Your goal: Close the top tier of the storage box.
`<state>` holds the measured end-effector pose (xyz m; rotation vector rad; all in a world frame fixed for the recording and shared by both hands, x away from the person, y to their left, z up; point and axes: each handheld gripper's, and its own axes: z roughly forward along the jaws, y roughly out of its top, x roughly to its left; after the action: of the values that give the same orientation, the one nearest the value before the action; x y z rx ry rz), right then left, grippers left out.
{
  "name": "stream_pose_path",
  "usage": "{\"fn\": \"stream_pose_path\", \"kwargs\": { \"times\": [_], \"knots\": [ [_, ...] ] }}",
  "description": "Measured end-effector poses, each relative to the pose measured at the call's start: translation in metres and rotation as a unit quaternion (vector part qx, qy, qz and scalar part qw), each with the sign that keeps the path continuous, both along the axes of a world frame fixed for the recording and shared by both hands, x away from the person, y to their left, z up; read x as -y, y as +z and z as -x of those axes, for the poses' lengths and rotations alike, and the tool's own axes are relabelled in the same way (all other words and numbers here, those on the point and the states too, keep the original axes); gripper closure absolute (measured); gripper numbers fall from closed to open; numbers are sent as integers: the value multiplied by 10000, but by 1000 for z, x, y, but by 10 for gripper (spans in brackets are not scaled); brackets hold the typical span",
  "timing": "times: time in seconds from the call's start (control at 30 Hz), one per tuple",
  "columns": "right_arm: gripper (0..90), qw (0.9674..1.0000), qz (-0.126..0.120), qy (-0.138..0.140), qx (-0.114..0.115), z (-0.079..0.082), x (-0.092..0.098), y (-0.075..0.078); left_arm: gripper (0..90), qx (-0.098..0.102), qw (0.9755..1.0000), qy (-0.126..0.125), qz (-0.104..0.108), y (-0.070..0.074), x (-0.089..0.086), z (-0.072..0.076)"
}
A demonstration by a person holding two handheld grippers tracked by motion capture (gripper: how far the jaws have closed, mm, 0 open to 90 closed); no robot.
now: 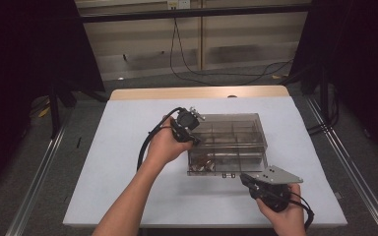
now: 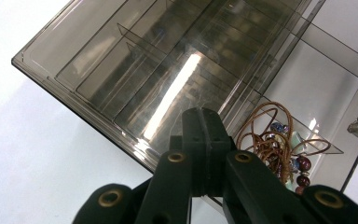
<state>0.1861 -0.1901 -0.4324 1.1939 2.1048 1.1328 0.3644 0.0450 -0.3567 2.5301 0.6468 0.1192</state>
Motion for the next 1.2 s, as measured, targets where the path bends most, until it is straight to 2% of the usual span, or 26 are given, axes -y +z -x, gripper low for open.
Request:
{"fn": "stream_pose_path", "kwargs": {
  "times": [0.33,1.2],
  "knots": [
    [873,10000,41,23,32,-1,-3,-1,900,-1,10000,12,-4,0,0,0],
    [887,10000,-48,27,28,-8,-12,0,900,-44,10000,35,39,-1,1,0]
  ]
}}
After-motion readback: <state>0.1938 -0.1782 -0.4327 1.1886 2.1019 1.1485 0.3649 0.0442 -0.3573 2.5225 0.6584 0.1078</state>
